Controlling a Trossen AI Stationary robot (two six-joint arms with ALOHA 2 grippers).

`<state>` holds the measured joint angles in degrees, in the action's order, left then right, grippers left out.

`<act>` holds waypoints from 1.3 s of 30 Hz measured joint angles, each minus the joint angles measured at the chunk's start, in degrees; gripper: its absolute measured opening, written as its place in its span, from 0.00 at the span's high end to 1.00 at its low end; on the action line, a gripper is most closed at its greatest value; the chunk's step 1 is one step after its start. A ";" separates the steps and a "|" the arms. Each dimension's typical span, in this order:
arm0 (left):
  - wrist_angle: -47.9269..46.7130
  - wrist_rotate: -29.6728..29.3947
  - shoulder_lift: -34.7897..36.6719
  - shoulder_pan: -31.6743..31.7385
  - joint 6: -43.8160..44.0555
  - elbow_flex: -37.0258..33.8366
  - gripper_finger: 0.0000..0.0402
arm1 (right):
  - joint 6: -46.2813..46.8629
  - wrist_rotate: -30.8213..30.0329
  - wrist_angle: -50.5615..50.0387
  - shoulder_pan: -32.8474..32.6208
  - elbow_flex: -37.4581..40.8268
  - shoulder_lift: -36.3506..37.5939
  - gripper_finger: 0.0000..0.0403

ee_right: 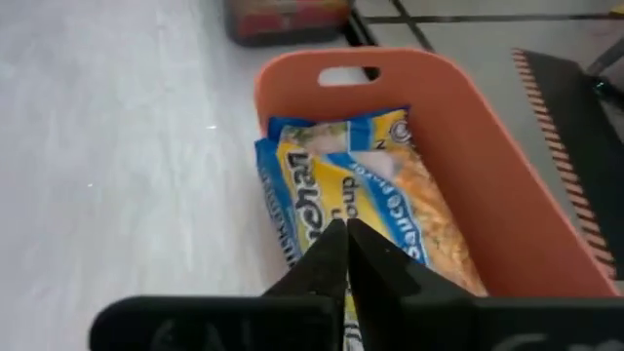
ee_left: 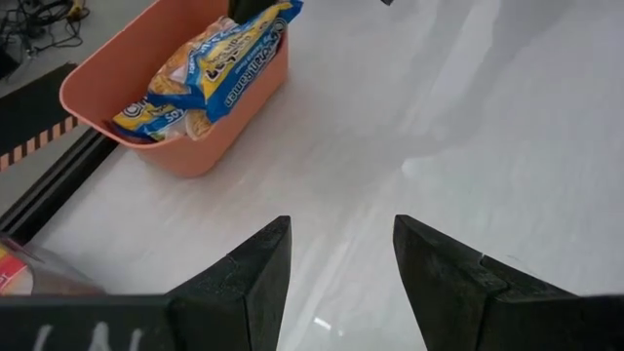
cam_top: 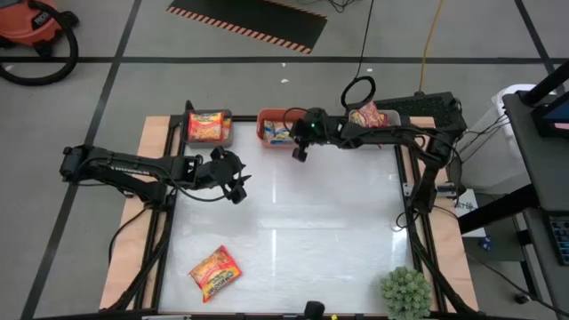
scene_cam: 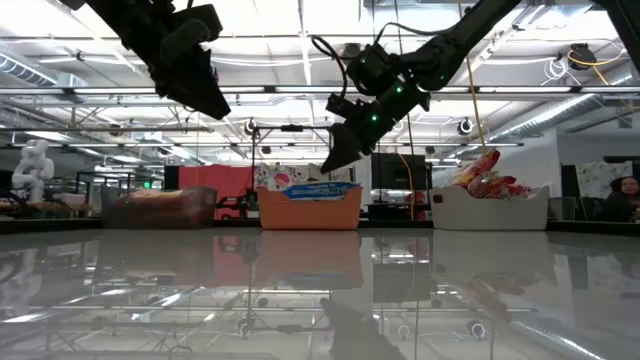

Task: Sort Maruchan noodles
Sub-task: Put the blue noodle pack into the orange bin

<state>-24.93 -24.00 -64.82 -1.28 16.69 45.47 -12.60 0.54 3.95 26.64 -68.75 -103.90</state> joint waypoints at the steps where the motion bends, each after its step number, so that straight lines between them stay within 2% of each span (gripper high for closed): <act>1: 0.01 0.04 0.00 0.00 0.00 0.00 0.53 | 0.00 0.27 0.09 0.15 0.00 -0.14 0.99; 9: 0.00 0.14 0.00 0.00 -0.28 0.00 0.53 | 2.37 13.23 -1.00 0.82 0.02 -0.20 0.99; 13: 0.00 0.14 0.00 0.00 -0.31 0.00 0.53 | 2.27 11.82 -1.26 0.84 0.00 -0.96 1.00; 18: 0.20 0.14 0.00 0.00 -0.47 0.00 0.53 | 0.47 3.89 -1.18 1.35 -0.04 -2.26 1.00; 21: 0.91 0.14 0.00 0.00 -0.49 0.00 0.53 | -1.06 1.68 -1.62 1.59 0.02 -2.45 1.00; 26: 1.07 0.16 0.00 0.00 -1.40 0.00 0.53 | -1.55 -3.40 3.05 1.52 0.02 -2.43 1.00; 34: 1.01 0.14 0.00 0.00 -1.36 0.00 0.53 | -0.77 -3.09 7.50 1.45 0.02 -2.83 1.00; 39: 1.03 0.17 0.00 0.00 -0.94 0.00 0.53 | 1.87 2.74 6.96 1.48 0.02 -2.82 1.00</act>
<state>-23.89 -23.83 -64.82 -1.28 15.75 45.47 -10.73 3.28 10.91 28.12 -68.73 -106.72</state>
